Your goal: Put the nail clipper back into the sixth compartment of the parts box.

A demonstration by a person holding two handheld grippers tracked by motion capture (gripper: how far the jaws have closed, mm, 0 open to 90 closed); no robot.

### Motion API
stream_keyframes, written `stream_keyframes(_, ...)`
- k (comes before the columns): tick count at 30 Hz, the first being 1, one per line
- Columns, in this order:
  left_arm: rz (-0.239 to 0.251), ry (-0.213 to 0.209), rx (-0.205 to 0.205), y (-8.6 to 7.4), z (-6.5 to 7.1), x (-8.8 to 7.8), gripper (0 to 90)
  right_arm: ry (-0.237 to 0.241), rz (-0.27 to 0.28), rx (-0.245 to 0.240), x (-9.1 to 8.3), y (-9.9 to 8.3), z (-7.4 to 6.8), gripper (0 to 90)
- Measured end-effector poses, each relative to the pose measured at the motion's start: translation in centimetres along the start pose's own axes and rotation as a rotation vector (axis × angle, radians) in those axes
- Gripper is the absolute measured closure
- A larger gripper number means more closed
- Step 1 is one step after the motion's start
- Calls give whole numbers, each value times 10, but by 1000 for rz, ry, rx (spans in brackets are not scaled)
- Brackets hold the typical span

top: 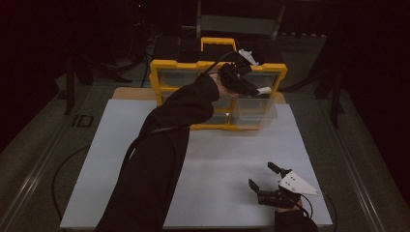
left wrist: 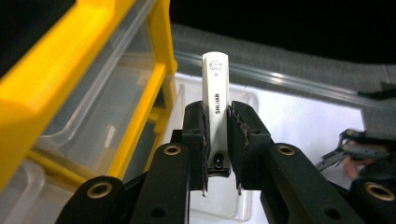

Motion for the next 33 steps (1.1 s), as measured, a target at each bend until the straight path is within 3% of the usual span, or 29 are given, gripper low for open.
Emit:
stream_keyframes(5, 6, -17, -23, -4, -3, 11, 779, 5, 1, -1, 0, 0, 0, 85)
stream_keyframes(7, 7, -1, -25, -6, -5, 16, 780, 4, 2, 2, 0, 0, 0, 85)
stream_keyframes(18, -16, -25, -24, -20, -6, 35, 778, 8, 2, 4, -1, 0, 0, 85)
stream_keyframes(21, -13, -28, -40, -21, -6, 37, 769, 9, 1, 4, -1, 0, 0, 85)
stream_keyframes(22, -5, -26, -45, -21, -6, 36, 721, 7, 3, 0, -1, 0, 0, 85)
stream_keyframes(24, 11, -18, -79, -20, -8, 33, 513, 7, 5, 1, -1, 1, 0, 85)
stream_keyframes(25, 18, -1, -83, -19, -8, 31, 459, 6, 5, 1, -2, 1, 1, 85)
stream_keyframes(27, 34, -19, -105, -18, -6, 28, 290, 5, 6, 2, -2, 1, 1, 85)
stream_keyframes(29, 32, -70, -90, -20, -1, 26, 145, 7, 3, 2, -2, 1, 1, 85)
stream_keyframes(33, 55, -104, -83, -23, 7, 22, 83, 3, 3, -2, -2, 2, 0, 85)
Point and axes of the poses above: each handheld gripper's, and its own axes: x roughly forward along the jaws, y roughly out of its top, z roughly to its right, the point moved 8 cm from there along x, roughly forward along the jaws
